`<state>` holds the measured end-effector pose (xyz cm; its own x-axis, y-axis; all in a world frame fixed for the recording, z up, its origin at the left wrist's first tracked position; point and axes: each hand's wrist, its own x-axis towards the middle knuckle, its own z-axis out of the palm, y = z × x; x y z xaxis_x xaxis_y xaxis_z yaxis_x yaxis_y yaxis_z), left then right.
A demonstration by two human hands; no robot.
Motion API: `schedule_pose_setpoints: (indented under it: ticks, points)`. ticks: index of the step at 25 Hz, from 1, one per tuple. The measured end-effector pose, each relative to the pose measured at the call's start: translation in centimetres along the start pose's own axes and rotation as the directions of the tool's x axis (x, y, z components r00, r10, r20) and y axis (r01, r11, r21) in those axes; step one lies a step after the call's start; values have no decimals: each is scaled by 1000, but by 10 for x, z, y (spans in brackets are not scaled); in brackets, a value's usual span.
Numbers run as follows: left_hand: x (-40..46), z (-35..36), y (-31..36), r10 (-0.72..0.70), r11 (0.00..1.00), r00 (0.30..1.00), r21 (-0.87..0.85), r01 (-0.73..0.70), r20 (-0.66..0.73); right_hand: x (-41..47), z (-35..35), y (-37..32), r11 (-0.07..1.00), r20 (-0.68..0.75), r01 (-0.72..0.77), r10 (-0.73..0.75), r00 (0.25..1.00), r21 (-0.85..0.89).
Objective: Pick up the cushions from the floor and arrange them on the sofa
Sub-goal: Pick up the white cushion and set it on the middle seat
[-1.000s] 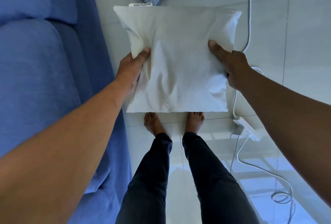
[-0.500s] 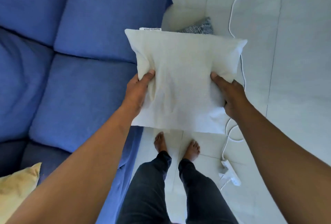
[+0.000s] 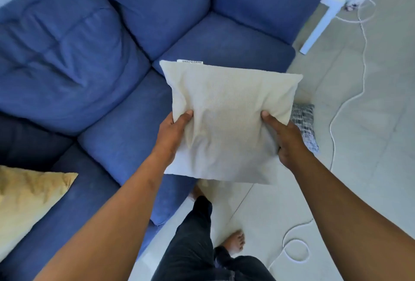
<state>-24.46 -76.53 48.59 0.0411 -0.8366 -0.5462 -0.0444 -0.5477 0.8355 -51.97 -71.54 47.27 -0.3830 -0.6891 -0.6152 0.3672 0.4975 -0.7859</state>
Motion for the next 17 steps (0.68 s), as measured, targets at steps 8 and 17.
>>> schedule_pose_setpoints:
  ticks: [8, 17]
  points:
    - [53, -108, 32, -59, 993, 986, -113, 41, -159, 44, 151, -36, 979, 166, 16, 18, 986, -203]
    - [49, -208, 18, -215, 958, 893, -264, 113, -397, 76, 299, -39, 874, 480, 40, 227, 847, -484]
